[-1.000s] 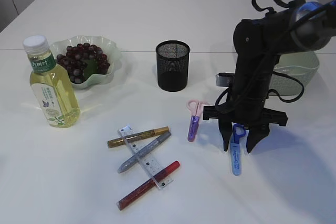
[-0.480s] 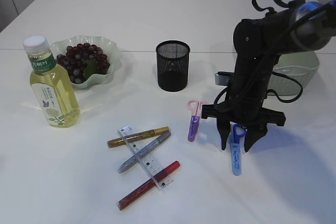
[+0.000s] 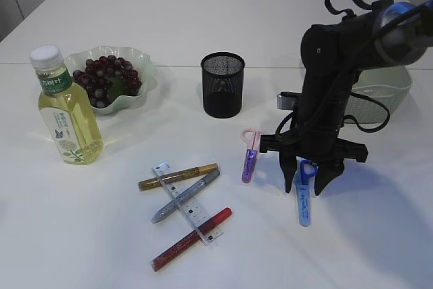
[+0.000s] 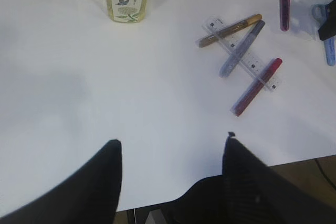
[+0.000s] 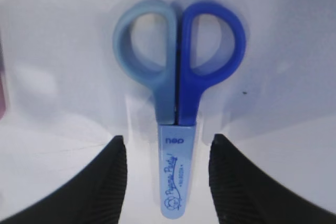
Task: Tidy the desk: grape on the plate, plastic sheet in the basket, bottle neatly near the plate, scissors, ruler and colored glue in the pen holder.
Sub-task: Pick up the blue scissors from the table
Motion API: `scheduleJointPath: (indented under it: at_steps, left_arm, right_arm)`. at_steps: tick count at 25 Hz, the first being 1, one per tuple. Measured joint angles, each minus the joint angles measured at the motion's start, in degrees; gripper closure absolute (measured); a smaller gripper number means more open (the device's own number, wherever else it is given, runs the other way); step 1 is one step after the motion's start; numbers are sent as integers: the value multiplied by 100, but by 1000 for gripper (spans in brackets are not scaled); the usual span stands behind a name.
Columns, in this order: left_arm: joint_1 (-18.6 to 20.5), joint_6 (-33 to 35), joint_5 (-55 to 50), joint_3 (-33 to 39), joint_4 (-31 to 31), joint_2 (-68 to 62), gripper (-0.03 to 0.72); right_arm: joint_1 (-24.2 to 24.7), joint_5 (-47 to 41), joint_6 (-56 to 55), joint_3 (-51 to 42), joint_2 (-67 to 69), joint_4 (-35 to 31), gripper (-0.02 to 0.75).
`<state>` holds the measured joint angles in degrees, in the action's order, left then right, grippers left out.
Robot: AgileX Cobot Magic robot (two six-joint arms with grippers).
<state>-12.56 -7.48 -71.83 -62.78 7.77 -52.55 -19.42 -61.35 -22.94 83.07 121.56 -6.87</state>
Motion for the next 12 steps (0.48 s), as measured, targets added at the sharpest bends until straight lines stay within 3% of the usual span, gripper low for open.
scheduleJointPath:
  at_steps: [12]
  left_arm:
    - [0, 0, 0, 0, 0, 0, 245]
  right_arm:
    - [0, -6, 0, 0, 0, 137, 333]
